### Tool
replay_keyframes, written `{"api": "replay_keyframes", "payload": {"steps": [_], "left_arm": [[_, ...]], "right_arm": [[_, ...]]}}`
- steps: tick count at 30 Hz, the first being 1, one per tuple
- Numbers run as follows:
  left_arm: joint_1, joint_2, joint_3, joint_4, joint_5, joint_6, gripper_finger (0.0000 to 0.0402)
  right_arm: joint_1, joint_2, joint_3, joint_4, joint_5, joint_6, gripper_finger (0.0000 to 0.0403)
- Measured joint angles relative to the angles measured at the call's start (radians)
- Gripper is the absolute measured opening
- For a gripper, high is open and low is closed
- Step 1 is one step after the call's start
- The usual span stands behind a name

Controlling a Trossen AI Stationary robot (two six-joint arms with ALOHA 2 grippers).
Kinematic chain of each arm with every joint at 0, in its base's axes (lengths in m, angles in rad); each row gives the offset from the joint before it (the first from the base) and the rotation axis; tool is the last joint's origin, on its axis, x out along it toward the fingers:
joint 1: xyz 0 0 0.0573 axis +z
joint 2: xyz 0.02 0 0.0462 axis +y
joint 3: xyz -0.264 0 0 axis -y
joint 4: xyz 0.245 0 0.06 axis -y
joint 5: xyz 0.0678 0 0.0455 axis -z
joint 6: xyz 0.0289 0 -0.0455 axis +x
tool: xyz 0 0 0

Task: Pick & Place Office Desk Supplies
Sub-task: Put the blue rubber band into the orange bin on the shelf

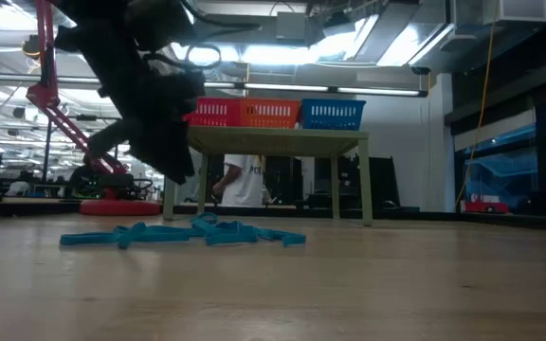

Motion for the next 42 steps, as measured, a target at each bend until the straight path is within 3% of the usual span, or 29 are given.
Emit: {"api": "replay_keyframes", "payload": {"steps": [14, 25, 42], "left_arm": [[0.025, 0.142, 0.0, 0.122, 0.043, -0.039, 0.0101], [0.109, 0.144, 0.0, 0.129, 0.205, -0.042, 0.0101], [0.14, 0.146, 0.0, 0.13, 0.25, -0.041, 0.0101]], "right_arm": [[0.002, 0.0, 0.0, -0.009, -0.003, -0.004, 0.0132], [0.002, 0.0, 0.0, -0.012, -0.003, -0.004, 0.0132], [0.002, 0.0, 0.0, -0.012, -0.003, -0.004, 0.0132]]}}
